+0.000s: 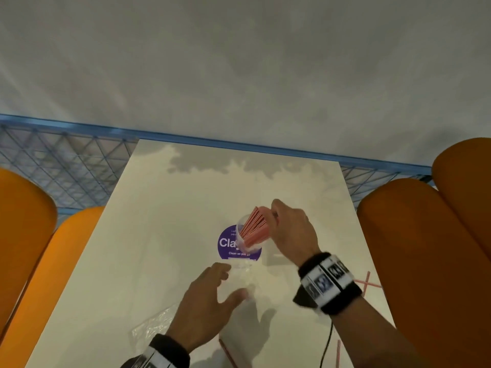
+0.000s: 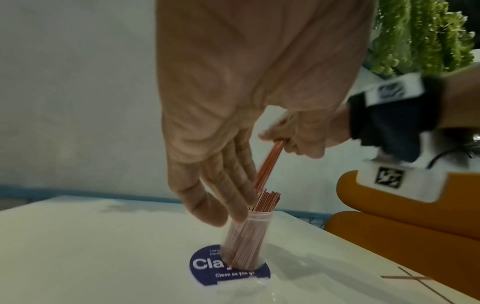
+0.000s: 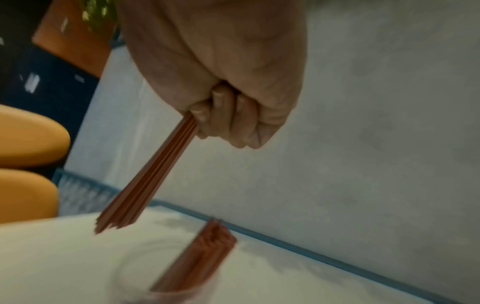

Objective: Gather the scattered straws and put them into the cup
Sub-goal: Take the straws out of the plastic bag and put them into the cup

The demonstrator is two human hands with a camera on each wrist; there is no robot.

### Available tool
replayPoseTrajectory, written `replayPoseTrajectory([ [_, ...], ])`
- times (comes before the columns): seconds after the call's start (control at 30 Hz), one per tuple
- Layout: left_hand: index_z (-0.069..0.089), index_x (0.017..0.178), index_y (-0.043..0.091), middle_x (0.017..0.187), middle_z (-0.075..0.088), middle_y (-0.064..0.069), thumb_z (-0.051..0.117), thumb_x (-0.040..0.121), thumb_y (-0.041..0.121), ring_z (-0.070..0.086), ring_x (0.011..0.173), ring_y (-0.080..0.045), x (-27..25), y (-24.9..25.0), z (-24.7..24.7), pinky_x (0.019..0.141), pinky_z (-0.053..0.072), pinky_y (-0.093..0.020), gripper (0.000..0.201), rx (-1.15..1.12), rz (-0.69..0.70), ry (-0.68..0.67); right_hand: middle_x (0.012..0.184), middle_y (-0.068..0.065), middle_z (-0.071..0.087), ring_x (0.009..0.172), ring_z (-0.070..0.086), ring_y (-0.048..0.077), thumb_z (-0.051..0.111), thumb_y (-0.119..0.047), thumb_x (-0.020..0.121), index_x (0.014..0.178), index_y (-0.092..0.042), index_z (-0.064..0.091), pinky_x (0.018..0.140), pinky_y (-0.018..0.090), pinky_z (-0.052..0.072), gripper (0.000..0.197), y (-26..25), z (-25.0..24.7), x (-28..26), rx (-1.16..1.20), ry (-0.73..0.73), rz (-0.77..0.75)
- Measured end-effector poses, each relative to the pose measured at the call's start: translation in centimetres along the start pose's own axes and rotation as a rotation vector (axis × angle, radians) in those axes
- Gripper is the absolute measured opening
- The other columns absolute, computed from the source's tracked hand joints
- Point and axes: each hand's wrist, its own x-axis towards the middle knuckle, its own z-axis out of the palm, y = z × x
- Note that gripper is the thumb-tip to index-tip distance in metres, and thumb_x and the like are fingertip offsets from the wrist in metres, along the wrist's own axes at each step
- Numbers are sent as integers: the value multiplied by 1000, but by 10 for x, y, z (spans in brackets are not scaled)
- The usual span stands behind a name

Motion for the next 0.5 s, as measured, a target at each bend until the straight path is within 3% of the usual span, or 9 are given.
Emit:
replayPoseTrajectory([
  [0.07, 54, 106, 37, 98, 65, 21, 62, 79, 61, 64, 91, -3, -8, -12, -3, 80, 48, -14, 36, -12, 0, -54, 77, 4, 64, 66, 60, 28, 32, -48, 100, 80, -19, 41, 59, 36, 51, 36, 10, 16, 23, -128, 14, 40],
  [0.13, 59, 92, 36, 84, 69, 19, 66, 79, 56, 66, 83, 1, -17, -28, 1, 71, 50, -11, 24, -37, 10, -112, 83, 5, 66, 73, 62, 29, 29, -47, 100, 89, -18, 44, 64, 39, 53, 34, 16, 37, 36, -208, -16, 36],
  [0.23, 63, 86, 34, 87, 66, 28, 69, 79, 49, 66, 79, 2, -29, -44, 7, 66, 49, -7, 17, -44, -12, -169, 100, 5, 59, 90, 57, 23, 36, -43, 97, 108, -15, 53, 70, 35, 48, 35, 24, 67, 40, -426, -64, -52],
  [0.3, 66, 87, 32, 84, 68, 26, 69, 78, 45, 66, 73, 2, -33, -50, 10, 66, 49, -8, 17, -64, -10, -211, 105, 8, 53, 93, 50, 26, 41, -43, 93, 110, -12, 51, 73, 40, 46, 36, 24, 77, 34, -521, -38, -76],
  [0.4, 67, 87, 31, 80, 66, 30, 70, 80, 41, 65, 68, 2, -35, -54, 12, 65, 49, -8, 13, -38, 5, -245, 104, 12, 54, 90, 50, 30, 23, -46, 85, 105, -10, 53, 73, 44, 45, 52, 10, 68, 22, -486, 40, -58],
  [0.5, 68, 81, 33, 76, 67, 26, 73, 80, 35, 66, 68, -3, -31, -49, 13, 65, 50, -12, 6, 8, 15, -243, 104, 11, 51, 93, 48, 29, 9, -47, 79, 103, -10, 53, 77, 46, 46, 63, -2, 40, 7, -307, 121, -5],
])
